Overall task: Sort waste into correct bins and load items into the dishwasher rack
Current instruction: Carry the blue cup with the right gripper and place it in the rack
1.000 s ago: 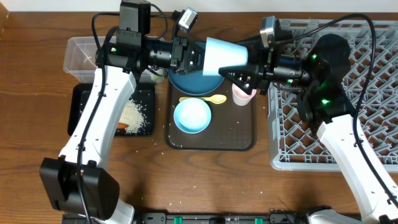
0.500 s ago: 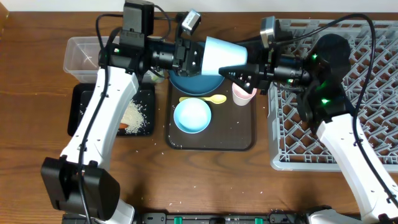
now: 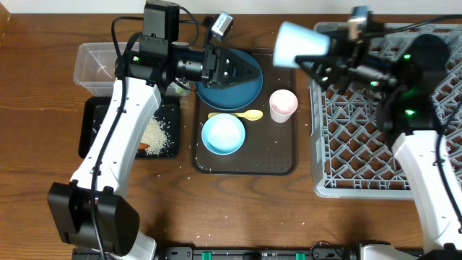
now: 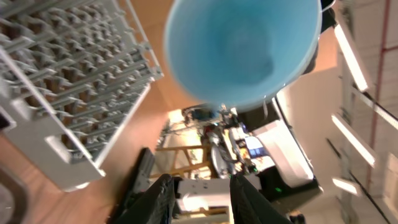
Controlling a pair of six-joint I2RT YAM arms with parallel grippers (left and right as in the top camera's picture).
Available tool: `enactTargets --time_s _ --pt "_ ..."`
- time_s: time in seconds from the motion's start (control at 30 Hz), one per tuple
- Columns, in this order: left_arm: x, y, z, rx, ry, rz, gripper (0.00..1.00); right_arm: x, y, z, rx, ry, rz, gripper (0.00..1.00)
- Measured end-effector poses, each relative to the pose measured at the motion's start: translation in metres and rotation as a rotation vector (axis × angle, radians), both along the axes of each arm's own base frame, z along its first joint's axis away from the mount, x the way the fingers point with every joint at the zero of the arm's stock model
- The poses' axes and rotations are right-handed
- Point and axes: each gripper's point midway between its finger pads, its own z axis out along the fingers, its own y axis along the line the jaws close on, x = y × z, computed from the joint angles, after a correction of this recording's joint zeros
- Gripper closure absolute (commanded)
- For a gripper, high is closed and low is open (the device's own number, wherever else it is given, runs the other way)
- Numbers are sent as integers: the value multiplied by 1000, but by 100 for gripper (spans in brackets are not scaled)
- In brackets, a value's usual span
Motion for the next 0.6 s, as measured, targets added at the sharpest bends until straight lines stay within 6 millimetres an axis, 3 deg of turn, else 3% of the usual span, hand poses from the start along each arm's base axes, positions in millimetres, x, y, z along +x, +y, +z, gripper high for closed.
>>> enactTargets --time_s 0.2,0.33,0.47,0.6 --pt "16 1 -13 78 -20 90 67 14 -31 -17 11 130 -97 57" --pt "28 4 -27 155 -17 171 67 22 -48 -43 5 276 -190 58" --pt "41 14 -55 293 23 281 67 27 -59 -77 -41 426 -301 58" --pt "50 37 -95 516 85 423 67 24 -79 -109 -130 549 -459 60"
